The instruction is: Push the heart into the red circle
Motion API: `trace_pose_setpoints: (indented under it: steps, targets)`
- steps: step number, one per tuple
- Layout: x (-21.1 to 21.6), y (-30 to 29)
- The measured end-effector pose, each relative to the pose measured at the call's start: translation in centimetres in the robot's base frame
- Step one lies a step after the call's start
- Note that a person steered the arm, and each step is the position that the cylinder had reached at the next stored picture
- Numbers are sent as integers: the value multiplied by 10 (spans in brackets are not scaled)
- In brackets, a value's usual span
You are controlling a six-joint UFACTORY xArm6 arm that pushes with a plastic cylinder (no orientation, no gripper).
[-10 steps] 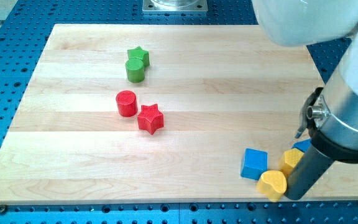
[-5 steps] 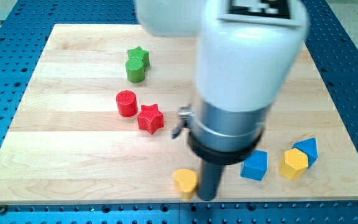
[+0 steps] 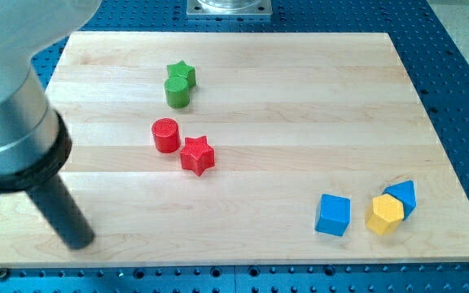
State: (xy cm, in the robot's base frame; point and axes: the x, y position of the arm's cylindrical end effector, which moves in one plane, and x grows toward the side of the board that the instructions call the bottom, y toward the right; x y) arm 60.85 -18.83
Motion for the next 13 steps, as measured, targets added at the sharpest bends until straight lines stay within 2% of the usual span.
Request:
trace_pose_setpoints:
  steps: [1,2,3,4,5,6,7,8,9,10,11,12,13]
  targets:
    - [3,-56]
    - [1,-66]
    - [-5,-19]
    - [-34,1]
    - [-26,-9]
    - [-25,-47]
    - [-51,-40]
    - [-72,5]
    - [-112,64]
    - [-105,92]
    - [-33,123]
    - [2,190]
    - [10,284]
